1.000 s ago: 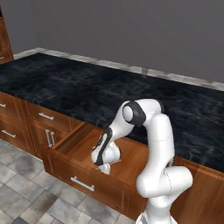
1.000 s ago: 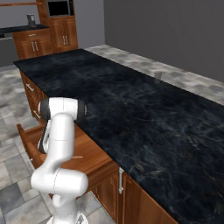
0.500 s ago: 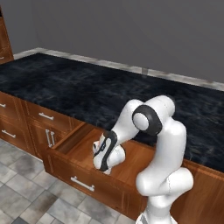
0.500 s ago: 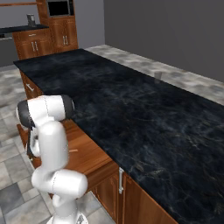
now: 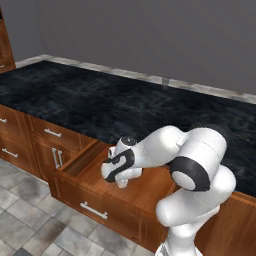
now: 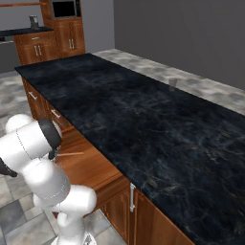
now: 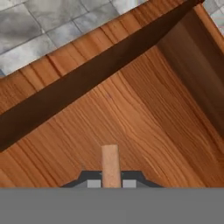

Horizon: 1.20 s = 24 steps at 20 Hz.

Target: Take a straw from the drawer in front and place it inside the glass cup on the dining counter.

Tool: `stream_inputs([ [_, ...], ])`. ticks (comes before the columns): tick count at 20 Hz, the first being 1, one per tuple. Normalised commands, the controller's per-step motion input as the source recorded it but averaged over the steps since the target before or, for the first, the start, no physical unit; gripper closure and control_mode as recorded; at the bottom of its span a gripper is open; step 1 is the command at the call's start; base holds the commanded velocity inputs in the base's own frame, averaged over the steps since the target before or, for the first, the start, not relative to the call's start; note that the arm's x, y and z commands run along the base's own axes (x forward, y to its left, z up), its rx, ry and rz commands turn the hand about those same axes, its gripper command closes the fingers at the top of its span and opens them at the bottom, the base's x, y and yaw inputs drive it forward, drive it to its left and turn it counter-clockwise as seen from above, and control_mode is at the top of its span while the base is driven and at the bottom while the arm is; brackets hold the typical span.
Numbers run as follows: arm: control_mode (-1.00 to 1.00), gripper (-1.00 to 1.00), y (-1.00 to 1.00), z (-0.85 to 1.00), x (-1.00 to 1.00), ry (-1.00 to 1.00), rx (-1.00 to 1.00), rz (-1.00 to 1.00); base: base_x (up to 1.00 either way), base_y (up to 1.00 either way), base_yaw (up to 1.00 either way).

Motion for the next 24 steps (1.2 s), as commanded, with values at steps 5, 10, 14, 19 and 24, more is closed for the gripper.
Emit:
stream_inputs([
  [5, -1.00, 1.00, -0.39, 0.99, 0.16, 0.11, 0.05, 0.01, 0.00, 0.00, 0.00],
  [10, -1.00, 1.00, -0.03, 0.87, -0.13, 0.21, 0.04, 0.06, 0.00, 0.00, 0.00],
  [14, -1.00, 1.00, 0.09, 0.79, -0.33, 0.26, 0.02, 0.05, 0.00, 0.00, 0.00],
  [19, -1.00, 1.00, 0.09, 0.87, -0.42, 0.25, 0.04, 0.02, 0.00, 0.00, 0.00],
  [24, -1.00, 1.00, 0.00, 0.93, -0.46, 0.22, 0.17, 0.00, 0.00, 0.00, 0.00],
])
